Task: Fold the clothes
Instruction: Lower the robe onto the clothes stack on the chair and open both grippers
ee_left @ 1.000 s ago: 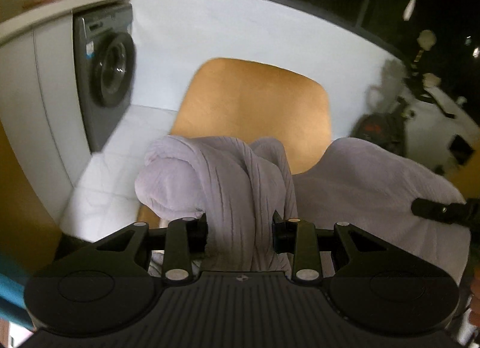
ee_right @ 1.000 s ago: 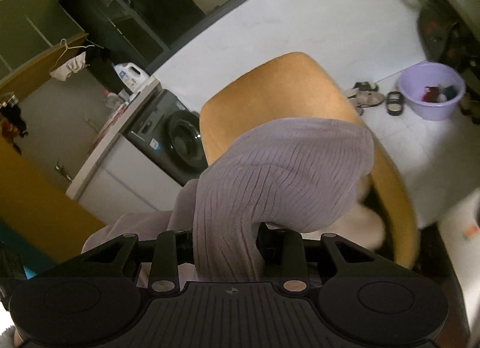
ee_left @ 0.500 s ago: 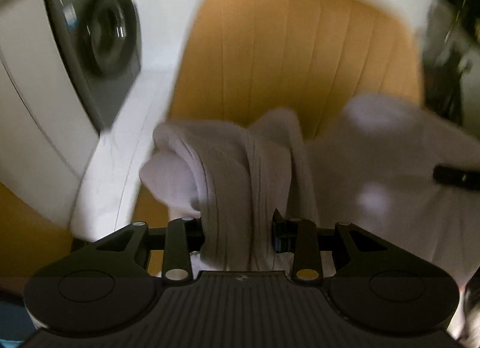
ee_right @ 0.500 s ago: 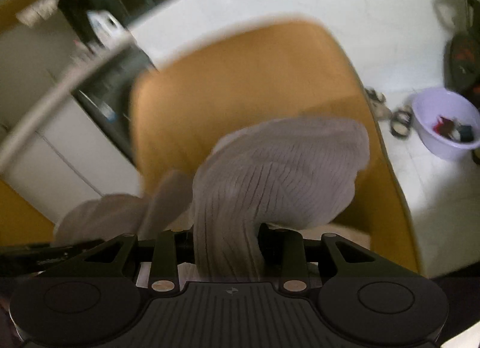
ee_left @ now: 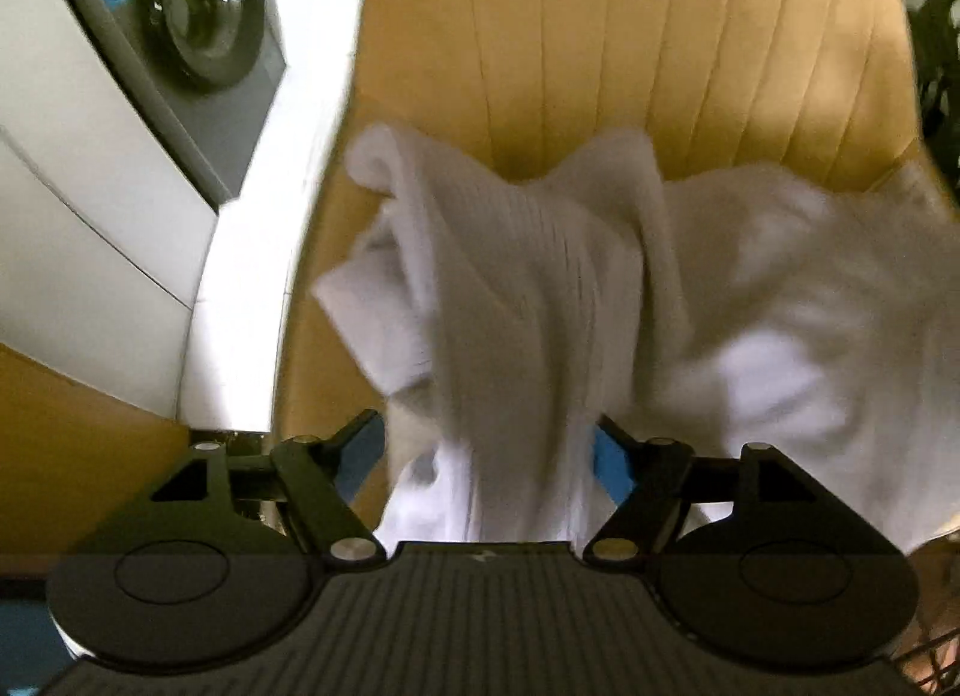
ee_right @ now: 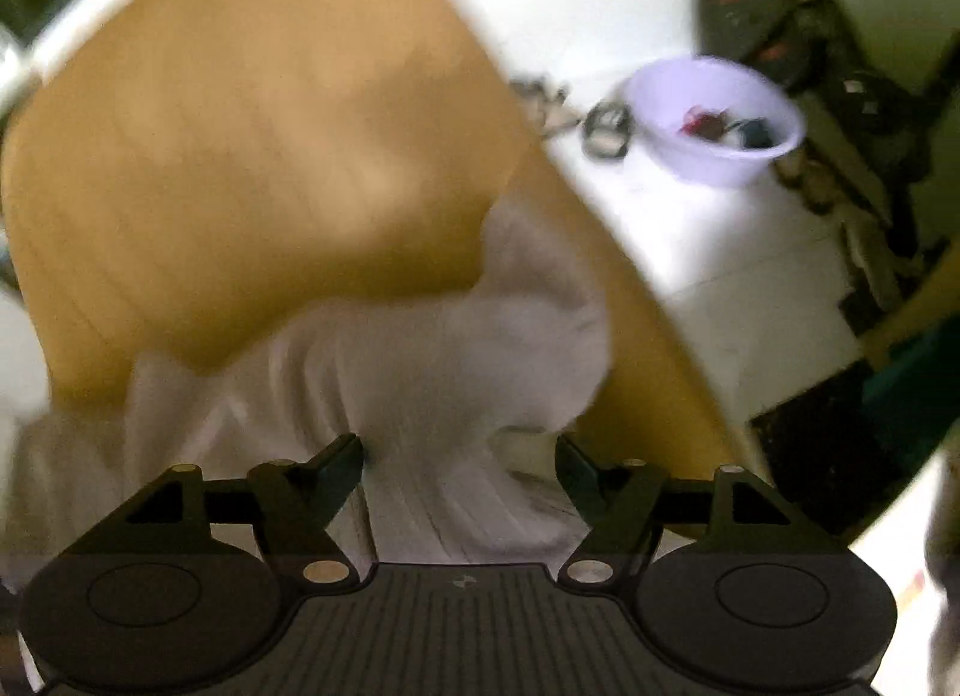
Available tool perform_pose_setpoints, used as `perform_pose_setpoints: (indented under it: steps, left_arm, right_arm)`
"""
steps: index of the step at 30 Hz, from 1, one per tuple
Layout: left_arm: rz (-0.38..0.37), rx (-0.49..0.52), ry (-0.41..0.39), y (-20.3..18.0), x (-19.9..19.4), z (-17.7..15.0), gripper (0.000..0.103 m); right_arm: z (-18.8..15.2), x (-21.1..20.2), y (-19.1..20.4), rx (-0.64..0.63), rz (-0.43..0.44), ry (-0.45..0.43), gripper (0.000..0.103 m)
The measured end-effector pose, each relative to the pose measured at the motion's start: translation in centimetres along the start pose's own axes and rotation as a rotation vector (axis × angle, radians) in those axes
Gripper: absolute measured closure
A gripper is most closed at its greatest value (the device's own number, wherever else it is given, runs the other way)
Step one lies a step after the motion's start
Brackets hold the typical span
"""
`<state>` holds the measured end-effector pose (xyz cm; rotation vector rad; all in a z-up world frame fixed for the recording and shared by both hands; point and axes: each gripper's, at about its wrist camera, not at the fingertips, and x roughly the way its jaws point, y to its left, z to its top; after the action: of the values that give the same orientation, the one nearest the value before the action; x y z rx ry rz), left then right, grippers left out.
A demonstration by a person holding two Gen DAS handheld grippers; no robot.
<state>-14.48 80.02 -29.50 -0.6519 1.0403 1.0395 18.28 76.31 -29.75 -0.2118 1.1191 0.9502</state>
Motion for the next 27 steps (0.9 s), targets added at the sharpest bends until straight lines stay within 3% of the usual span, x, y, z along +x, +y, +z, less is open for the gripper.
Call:
perform_pose_setpoints:
  steps: [4,5,7,11,15,18,22,27]
  left_arm:
    - [0.035,-0.059,-0.030,0.9,-3.6,-2.8,0.031]
    - [0.049,-0.034,-0.025,0.3,-4.2,-3.3,0.041]
    - [0.062,0.030,-0.044,-1.6,-5.7,-4.5,0.044]
    - [-0.028,0.068,-0.068,-4.3,-6.1,-4.6,0.044]
    - [-0.029,0.049,-0.046,-5.0,-3.2,-4.0,0.040]
    - [0.049,0.019,0.008,-3.2,0.4,-4.0,0.041]
    - [0.078,0.078,0.026,-2.0,2.9,-3.9,0.042]
    - [0.104,0.106,0.025,-2.3,4.3,-3.9,0.035]
  right_arm:
    - [-2.0,-3.9,-1.7,0.022,0.004,-0.054,0.040]
    - [-2.8,-4.1,-1.6,-0.008,0.002,-0.045,0.046]
    - [-4.3,-4.4,-1.5,-0.064,-0.006,-0.032,0.055]
    - [-5.6,-4.2,-0.8,-0.089,0.000,-0.039,0.057]
    - [-6.3,-4.1,-2.3,-0.059,-0.047,-0.033,0.055]
    - [-5.9,-1.5,-3.4,-0.005,-0.088,0.028,0.053]
    - [-6.1,2.9,-3.4,-0.139,-0.139,0.114,0.056]
    - [-6.2,6.2,-3.5,-0.156,-0.154,0.153,0.057]
